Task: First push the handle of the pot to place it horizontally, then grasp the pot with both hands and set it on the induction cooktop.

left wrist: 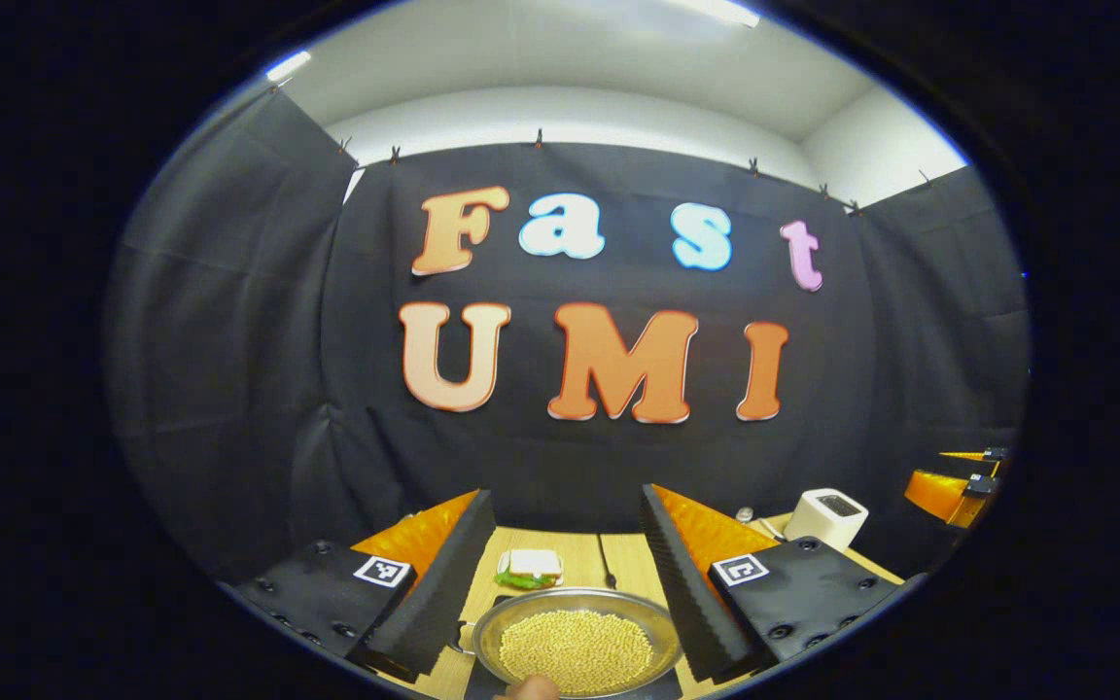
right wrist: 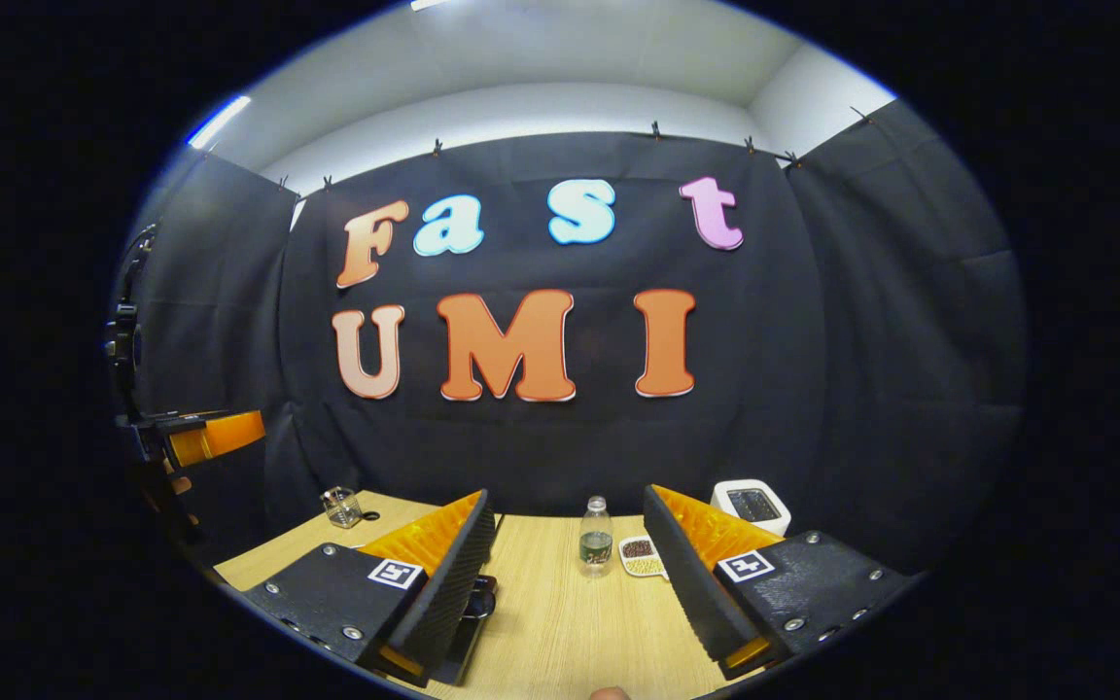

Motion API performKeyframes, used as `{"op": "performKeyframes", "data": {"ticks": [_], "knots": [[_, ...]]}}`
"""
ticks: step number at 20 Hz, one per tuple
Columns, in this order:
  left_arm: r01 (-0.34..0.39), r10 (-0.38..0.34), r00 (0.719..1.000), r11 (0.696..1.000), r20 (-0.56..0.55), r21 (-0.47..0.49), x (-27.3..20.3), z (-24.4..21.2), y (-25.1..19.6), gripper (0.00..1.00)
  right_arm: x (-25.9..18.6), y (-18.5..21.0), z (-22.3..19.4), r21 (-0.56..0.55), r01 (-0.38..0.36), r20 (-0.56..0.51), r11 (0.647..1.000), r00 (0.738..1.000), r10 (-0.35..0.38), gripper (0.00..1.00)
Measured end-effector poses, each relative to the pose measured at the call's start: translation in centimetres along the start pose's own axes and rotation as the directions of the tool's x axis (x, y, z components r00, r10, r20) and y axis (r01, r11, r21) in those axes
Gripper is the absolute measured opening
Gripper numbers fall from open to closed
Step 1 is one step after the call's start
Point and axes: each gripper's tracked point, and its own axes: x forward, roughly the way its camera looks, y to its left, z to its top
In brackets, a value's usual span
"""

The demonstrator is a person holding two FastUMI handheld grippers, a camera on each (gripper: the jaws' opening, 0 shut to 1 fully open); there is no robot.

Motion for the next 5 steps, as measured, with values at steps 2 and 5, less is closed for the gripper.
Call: {"op": "performKeyframes", "data": {"ticks": [2, 5], "knots": [[0.025, -0.026, 0.998, 1.000, 0.052, 0.013, -1.1, 2.6, -1.1, 0.98, -1.6, -0.8, 2.2, -0.004, 0.002, 0.040, 1.000, 0.999, -0.002, 0.95], [0.028, -0.031, 0.996, 0.999, 0.086, 0.040, -2.7, 3.8, -1.9, 0.98, -3.4, -2.3, 4.9, -0.031, 0.038, 0.104, 0.999, 0.994, -0.035, 1.00]]}}
